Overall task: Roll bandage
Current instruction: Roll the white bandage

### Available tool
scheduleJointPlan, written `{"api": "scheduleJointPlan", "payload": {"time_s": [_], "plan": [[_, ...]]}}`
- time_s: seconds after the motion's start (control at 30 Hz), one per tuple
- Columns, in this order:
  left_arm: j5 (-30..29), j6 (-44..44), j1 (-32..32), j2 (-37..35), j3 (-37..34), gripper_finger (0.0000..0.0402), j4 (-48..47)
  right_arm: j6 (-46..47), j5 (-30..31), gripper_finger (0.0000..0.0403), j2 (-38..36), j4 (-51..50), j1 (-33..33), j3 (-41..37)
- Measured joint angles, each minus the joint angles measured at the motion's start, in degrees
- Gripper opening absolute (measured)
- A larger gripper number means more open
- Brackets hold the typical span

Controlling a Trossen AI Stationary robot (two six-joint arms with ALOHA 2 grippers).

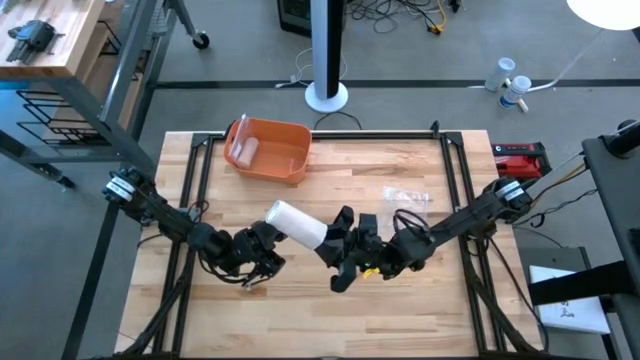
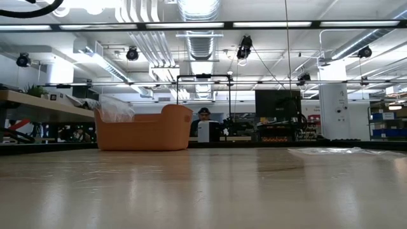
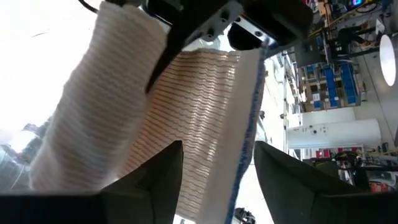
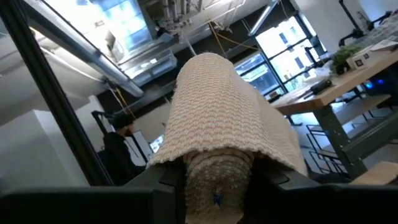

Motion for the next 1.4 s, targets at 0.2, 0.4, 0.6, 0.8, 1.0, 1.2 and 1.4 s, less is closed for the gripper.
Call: {"api": "scheduleJointPlan", "payload": {"time_s": [0.2,0.4,0.6,0.8,1.0,1.2,1.4], "plan": [[0.0,-0.1,0.0,0.0,0.0,0.0182,0.0,0.5,1.2,0.0093,0.0,-0.8,0.0,-0.7],[-0.9,-0.3,0.0,0.0,0.0,0.0182,-0.8,0.8,2.7,0.009,0.0,-0.8,0.0,-1.2],[-0.9,-2.1,0.0,0.0,0.0,0.0182,-3.8,1.8,2.7,0.0094,0.0,-0.8,-0.3,-1.2],[-0.9,-1.9,0.0,0.0,0.0,0.0182,-4.0,3.3,2.8,0.009,0.0,-1.5,-0.4,-1.3],[-1.0,-1.7,0.0,0.0,0.0,0.0178,-3.9,3.1,4.6,0.0092,0.0,-1.9,-0.4,-1.3],[-1.1,-2.3,0.0,0.0,0.0,0.0144,-3.4,2.2,4.5,0.0092,-0.5,-1.6,-0.3,-1.3],[-4.1,-5.1,0.0,0.0,0.2,0.0083,-2.9,2.0,4.0,0.0091,-0.4,-1.6,-0.3,-1.3]]}}
